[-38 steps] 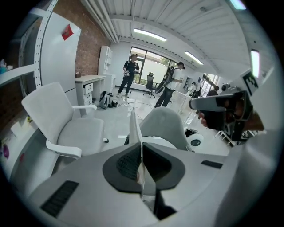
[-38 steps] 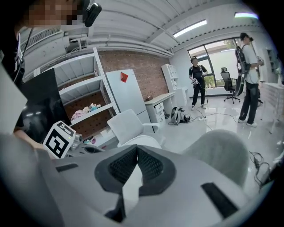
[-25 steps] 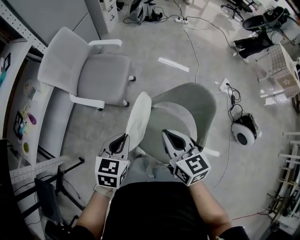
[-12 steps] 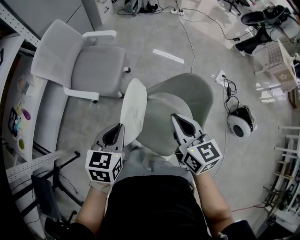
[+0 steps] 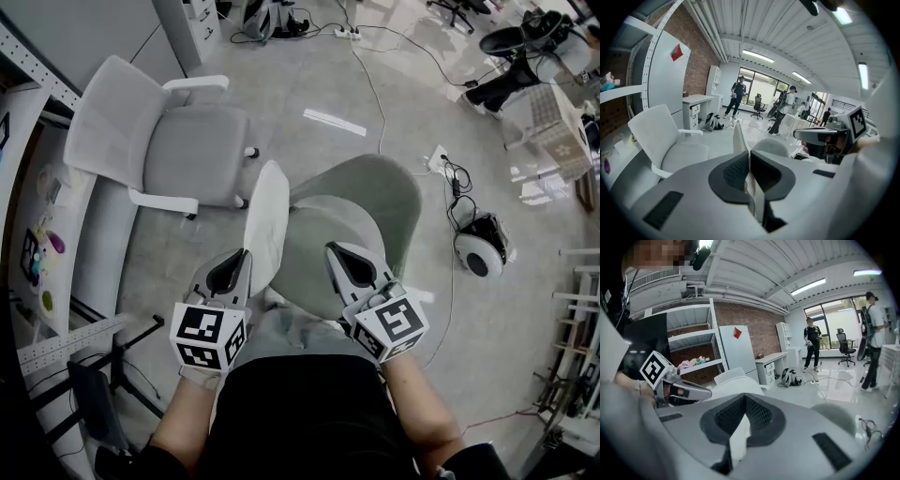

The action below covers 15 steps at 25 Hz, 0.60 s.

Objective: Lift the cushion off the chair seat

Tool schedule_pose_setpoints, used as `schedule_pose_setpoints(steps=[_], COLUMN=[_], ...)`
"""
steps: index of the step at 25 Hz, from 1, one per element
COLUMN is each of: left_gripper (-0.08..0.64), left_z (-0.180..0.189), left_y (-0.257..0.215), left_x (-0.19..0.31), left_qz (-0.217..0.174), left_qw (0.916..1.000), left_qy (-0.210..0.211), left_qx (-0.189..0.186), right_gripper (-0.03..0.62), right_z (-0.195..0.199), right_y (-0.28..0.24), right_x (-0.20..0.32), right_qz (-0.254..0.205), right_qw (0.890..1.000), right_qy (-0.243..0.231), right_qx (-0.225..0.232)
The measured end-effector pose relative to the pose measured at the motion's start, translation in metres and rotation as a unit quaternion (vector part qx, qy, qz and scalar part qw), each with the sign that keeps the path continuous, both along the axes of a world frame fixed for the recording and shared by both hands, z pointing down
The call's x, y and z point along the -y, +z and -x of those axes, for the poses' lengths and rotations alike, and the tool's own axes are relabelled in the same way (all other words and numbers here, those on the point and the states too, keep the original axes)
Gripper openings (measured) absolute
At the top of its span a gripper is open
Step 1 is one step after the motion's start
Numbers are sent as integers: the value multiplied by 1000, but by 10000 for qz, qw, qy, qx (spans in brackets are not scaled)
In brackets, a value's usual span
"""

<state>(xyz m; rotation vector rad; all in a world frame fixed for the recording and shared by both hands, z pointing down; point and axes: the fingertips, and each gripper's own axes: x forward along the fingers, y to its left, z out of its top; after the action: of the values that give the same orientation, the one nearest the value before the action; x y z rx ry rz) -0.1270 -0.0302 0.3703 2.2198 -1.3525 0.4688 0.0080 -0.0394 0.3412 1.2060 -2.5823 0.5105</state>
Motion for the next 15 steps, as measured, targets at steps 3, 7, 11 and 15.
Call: schedule_pose_setpoints(steps=[3, 7, 11, 15], left_gripper=[23, 22, 23, 21], left_z=[-3, -6, -8, -8], left_y=[-5, -8, -11, -15], left_x=[3, 5, 9, 12], left_qz=[-67, -132, -186, -223], left_qw=[10000, 9999, 9997, 9997], left_qy=[46, 91, 123, 133], left_qx=[37, 35, 51, 42], right_gripper=[6, 6, 6, 6], right_z=[-1, -2, -3, -3], right_y=[-3, -4, -5, -9], right_x=[0, 0, 0, 2], right_qz=[-12, -39, -70, -95], right_qw=[10000, 9998, 9997, 9995], right_qy=[76, 168, 224, 272], right_qx=[22, 80, 112, 142])
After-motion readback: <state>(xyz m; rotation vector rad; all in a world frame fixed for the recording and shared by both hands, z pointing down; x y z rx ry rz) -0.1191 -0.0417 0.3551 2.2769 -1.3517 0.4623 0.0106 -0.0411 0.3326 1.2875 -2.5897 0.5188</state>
